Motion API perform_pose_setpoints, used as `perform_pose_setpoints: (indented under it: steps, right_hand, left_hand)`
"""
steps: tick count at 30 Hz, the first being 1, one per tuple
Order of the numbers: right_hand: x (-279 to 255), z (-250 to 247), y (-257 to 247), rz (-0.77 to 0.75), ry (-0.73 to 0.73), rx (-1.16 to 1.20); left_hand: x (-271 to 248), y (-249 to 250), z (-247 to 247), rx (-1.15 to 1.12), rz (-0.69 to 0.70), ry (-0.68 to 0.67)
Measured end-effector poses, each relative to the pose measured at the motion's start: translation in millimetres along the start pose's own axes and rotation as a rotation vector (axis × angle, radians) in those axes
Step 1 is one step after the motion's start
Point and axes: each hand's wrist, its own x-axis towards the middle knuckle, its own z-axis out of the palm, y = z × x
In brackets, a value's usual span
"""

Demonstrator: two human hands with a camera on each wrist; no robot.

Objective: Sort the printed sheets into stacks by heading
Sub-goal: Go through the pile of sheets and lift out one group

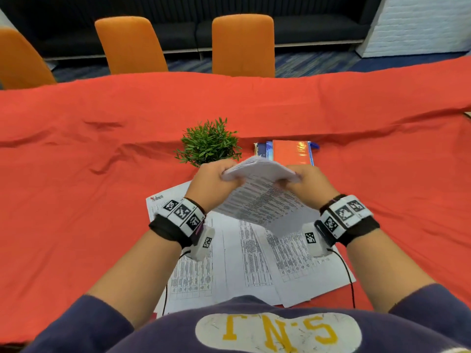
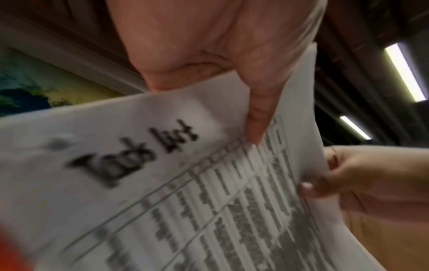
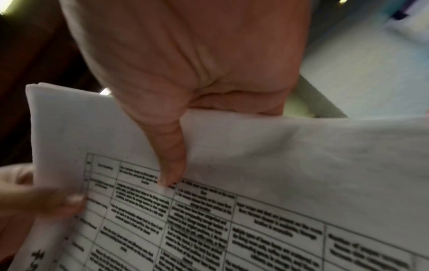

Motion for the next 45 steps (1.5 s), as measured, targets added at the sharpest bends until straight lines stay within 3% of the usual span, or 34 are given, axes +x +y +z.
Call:
perform_pose_setpoints:
  steps: [3, 7, 9, 15, 18, 26, 32, 37, 40, 45]
  right_hand:
    - [-1, -15, 21, 0.066, 0.07, 0.236]
    - [-12, -12, 42, 0.165, 0.133, 0.496]
    - [-18, 4, 45, 0.194, 0.133, 0.589]
    - [-30, 41, 36, 0.25, 0.187, 0.792]
    - [-37, 46, 36, 0.242, 0.175, 0.793]
    - [-55, 70, 54, 0.366, 0.044, 0.68]
    - [-60, 72, 59, 0.358, 0.021, 0.657]
    - [-73, 88, 77, 0.417, -0.035, 0.527]
    - [-71, 98, 76, 0.444, 0.013, 0.501]
    - [-41, 122, 43, 0.423, 0.063, 0.515]
  left_hand:
    - [-1, -10, -17, -0.055, -0.053, 0.087]
    - [-15, -26, -8, -0.489, -0.251, 0.182]
    - [-21, -24, 12, -0.589, -0.307, 0.183]
    - [-29, -10, 39, -0.521, -0.195, 0.311]
    - [-36, -14, 37, -0.559, -0.178, 0.386]
    - [-60, -31, 65, -0.578, -0.405, 0.38]
    - [-67, -32, 72, -0.638, -0.404, 0.461]
    - [-91, -57, 93, -0.526, -0.516, 0.305]
    - [-97, -70, 99, -0.452, -0.545, 0.205]
    - [-86, -83, 53, -0.431, -0.509, 0.237]
